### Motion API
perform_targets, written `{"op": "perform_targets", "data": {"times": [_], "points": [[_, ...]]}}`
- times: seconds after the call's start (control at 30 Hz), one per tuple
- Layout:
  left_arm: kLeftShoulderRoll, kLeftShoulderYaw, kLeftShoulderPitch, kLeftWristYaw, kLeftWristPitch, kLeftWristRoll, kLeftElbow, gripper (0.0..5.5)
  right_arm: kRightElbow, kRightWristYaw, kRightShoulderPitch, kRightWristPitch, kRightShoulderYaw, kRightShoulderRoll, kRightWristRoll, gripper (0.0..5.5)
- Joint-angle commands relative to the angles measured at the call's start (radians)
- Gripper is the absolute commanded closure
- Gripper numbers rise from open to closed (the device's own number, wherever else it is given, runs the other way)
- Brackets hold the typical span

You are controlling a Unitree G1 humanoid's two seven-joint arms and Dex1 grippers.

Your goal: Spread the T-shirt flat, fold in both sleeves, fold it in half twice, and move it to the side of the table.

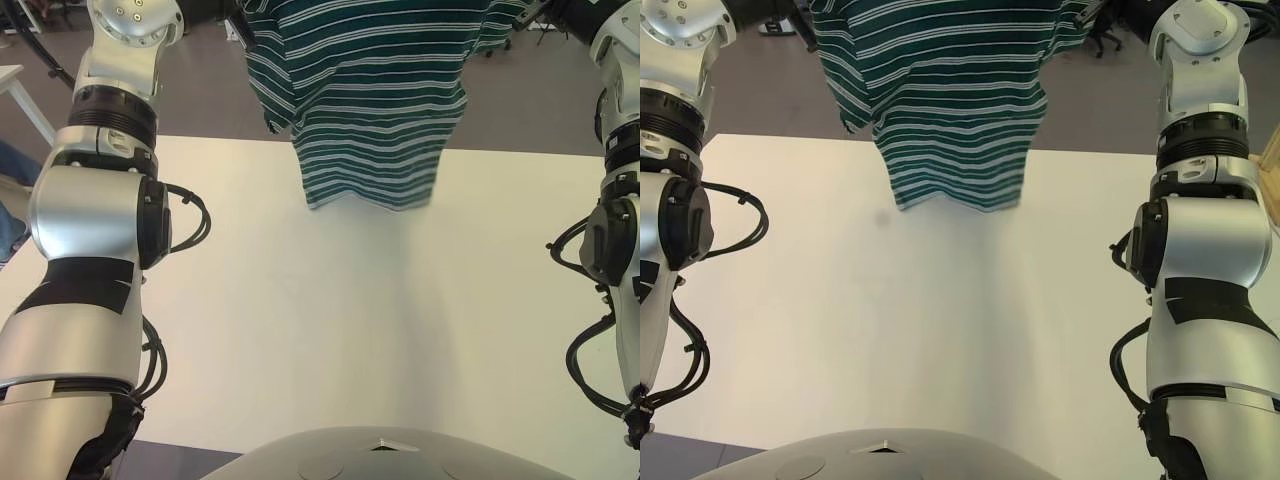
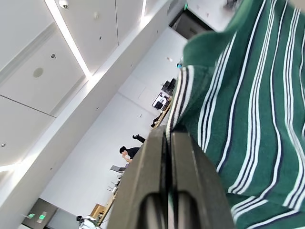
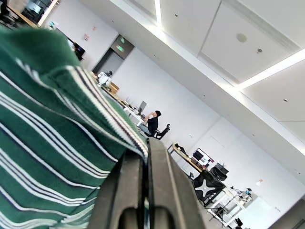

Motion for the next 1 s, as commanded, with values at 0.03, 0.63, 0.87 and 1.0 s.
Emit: {"op": "perform_targets", "data": {"times": [0.03,0.63,0.87,1.0], "points": [[0.045,-0.049,-0.076,0.058,-0.013,0.089,0.033,5.5,0.051,0.019,-0.074,-0.028,0.023,-0.026,-0.035,5.48],[0.672,-0.483,1.091,-0.921,1.104,-1.001,-1.744,5.5,-1.502,1.031,1.2,0.927,0.237,-0.571,0.791,5.48],[0.659,-0.594,1.432,-0.764,0.79,-0.468,-1.819,5.5,-1.687,0.775,1.663,0.809,0.359,-0.6,0.438,5.48],[0.657,-0.538,1.535,-0.705,0.684,-0.391,-1.791,4.81,-1.714,0.785,1.749,0.852,0.282,-0.643,0.516,4.75]]}}
